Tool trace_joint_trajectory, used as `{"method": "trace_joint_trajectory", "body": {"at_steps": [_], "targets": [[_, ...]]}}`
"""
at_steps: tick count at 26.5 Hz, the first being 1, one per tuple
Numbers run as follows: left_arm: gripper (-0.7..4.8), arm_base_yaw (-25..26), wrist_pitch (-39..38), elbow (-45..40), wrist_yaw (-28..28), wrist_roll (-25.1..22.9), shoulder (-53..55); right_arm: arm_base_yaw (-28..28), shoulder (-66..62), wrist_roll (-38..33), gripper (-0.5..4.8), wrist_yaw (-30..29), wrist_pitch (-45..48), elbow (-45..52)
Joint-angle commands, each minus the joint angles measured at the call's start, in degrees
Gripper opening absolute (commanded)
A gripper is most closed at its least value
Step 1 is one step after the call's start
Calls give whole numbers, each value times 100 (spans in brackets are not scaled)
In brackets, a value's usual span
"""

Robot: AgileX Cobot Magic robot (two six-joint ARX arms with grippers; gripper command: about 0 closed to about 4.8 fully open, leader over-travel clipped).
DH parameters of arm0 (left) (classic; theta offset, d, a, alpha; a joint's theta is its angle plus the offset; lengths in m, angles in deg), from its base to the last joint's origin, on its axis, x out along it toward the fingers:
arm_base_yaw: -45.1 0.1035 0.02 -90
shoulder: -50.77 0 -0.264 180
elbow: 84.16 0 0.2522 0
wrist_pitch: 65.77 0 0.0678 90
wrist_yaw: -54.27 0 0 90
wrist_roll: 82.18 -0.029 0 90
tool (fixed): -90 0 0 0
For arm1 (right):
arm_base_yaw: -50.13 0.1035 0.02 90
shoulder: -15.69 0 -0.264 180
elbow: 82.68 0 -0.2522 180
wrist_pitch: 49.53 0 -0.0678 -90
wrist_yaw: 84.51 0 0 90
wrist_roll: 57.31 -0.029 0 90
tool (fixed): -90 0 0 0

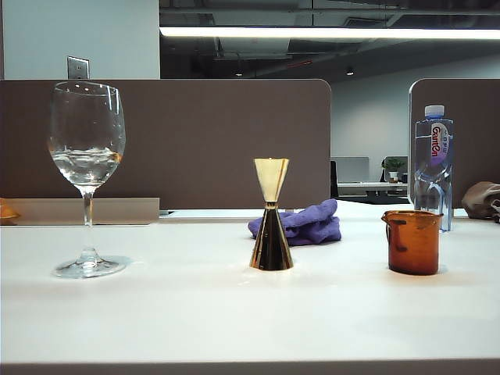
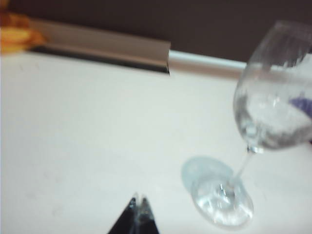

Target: Pick up the small amber measuring cup and pour the water in it into the jigger, then pick up the jigger and pour the water in it into the wine glass.

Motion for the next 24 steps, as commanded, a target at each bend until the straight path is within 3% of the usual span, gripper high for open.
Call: {"method": "trace_joint_trajectory", "body": {"at_steps": [1,9,24], "targets": [[-2,7,-286,33,170,-42,4,2,4,-13,1,-2,22,42],[-2,7,-380,33,162,-1152,4,2,4,-15,1,-2,22,42],[-2,7,-369,33,168,-1141,4,0,4,-13,1,-2,22,42]]}}
